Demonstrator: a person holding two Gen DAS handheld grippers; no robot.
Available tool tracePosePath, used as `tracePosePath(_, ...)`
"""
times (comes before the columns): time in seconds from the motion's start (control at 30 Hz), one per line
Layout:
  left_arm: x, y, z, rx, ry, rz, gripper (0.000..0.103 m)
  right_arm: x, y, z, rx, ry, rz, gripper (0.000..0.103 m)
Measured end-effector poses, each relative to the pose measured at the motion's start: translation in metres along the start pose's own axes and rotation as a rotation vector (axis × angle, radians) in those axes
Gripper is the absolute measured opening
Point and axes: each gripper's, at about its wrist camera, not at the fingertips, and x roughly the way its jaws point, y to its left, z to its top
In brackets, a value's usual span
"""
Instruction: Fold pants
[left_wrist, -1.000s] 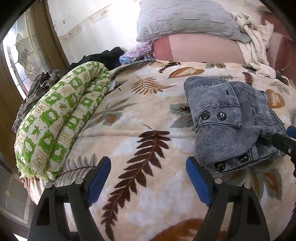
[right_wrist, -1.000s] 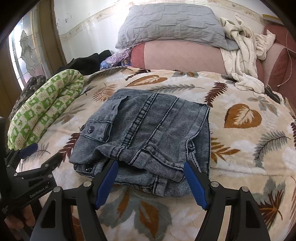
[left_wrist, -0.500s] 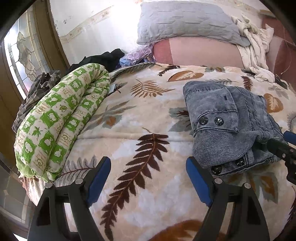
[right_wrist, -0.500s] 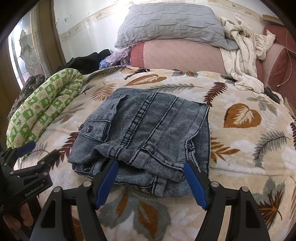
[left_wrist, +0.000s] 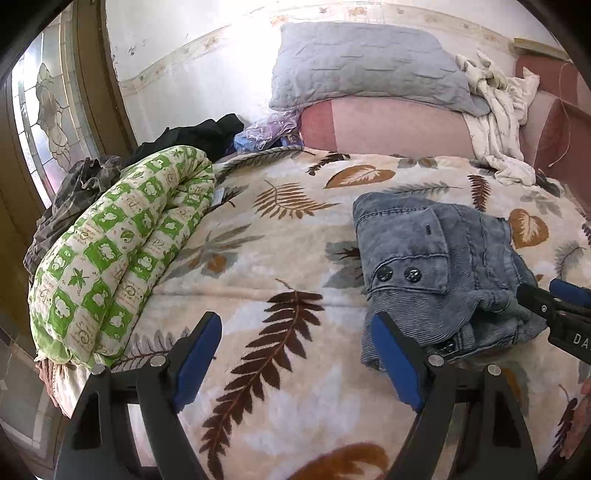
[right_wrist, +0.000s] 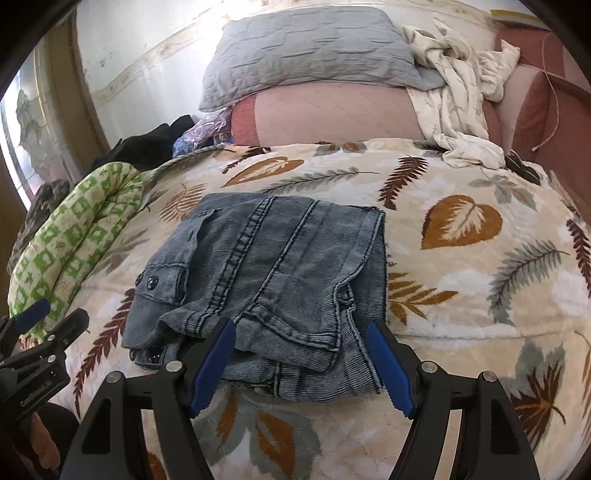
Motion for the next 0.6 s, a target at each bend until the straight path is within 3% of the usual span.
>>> tracePosePath(0.6, 0.0018, 0.0081, -0.0007, -0.035, 0.024, 0.000, 0.084, -0.0036, 0.0064, -0.0014, -0.030, -0.016, -0.010, 0.077)
